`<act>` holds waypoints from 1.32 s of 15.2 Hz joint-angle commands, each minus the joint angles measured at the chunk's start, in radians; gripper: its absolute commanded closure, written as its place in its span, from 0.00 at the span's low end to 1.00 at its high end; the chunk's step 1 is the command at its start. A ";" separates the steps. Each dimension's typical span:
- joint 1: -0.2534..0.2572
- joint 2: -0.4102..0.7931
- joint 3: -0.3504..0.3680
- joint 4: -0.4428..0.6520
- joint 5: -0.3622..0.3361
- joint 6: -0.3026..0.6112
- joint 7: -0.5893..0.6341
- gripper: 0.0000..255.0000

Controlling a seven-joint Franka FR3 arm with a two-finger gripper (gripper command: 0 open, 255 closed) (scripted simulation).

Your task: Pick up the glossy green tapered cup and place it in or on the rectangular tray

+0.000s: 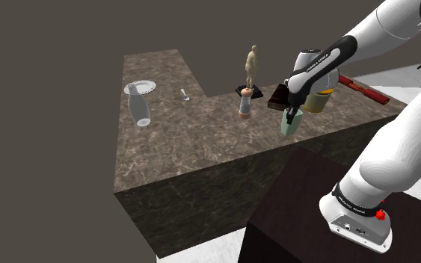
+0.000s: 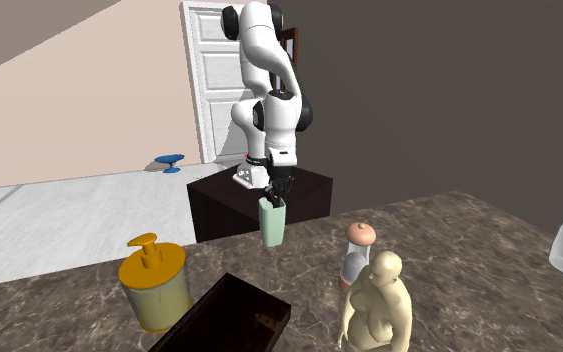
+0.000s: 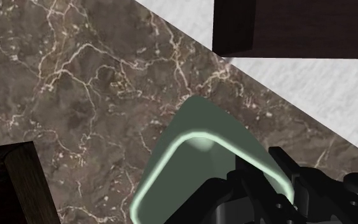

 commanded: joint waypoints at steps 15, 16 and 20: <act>-0.025 -0.161 0.034 0.051 -0.069 -0.204 0.052 1.00; -0.026 -0.173 0.038 0.056 -0.072 -0.220 0.054 1.00; -0.030 -0.214 0.050 0.082 -0.079 -0.285 0.061 1.00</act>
